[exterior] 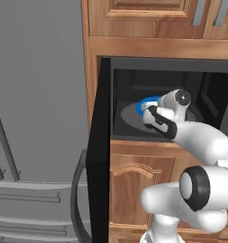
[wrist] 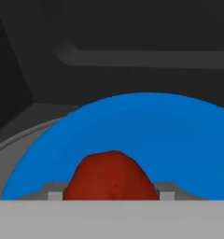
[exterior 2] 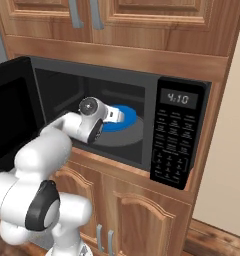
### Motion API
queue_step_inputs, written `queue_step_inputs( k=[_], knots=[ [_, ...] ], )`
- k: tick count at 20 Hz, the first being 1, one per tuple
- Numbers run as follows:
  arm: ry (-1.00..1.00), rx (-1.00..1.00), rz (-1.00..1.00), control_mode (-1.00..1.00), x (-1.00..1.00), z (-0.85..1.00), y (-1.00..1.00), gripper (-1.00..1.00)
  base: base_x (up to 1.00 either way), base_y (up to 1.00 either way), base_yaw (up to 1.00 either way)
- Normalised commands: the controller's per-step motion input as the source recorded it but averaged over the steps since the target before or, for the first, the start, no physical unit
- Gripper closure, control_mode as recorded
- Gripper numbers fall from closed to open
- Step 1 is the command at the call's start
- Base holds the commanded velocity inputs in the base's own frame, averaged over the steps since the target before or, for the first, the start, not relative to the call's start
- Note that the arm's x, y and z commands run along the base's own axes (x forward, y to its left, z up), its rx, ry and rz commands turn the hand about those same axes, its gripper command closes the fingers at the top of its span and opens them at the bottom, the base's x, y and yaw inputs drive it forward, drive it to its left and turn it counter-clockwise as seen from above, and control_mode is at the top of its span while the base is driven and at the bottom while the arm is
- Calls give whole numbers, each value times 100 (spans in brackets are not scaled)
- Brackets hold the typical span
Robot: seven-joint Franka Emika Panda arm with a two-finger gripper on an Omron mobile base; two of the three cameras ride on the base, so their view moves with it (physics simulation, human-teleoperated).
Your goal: Pick the bell pepper from the counter and place it in the microwave.
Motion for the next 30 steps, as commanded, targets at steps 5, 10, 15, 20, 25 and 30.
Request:
queue_step_inputs(
  k=[5,10,15,20,25,30],
  knots=[
    [0,0,0,-100,16,-12,-20,100,0,0,0],
    [0,0,0,-100,-22,-17,0,-100,0,0,0],
    [-7,0,0,-100,-29,10,0,-100,0,0,0],
    [-9,0,0,-100,-22,40,0,-100,0,0,0],
    [-2,0,0,-100,-70,40,0,-100,0,0,0],
    [1,0,-4,-100,-100,36,0,-100,0,0,0]
  ],
)
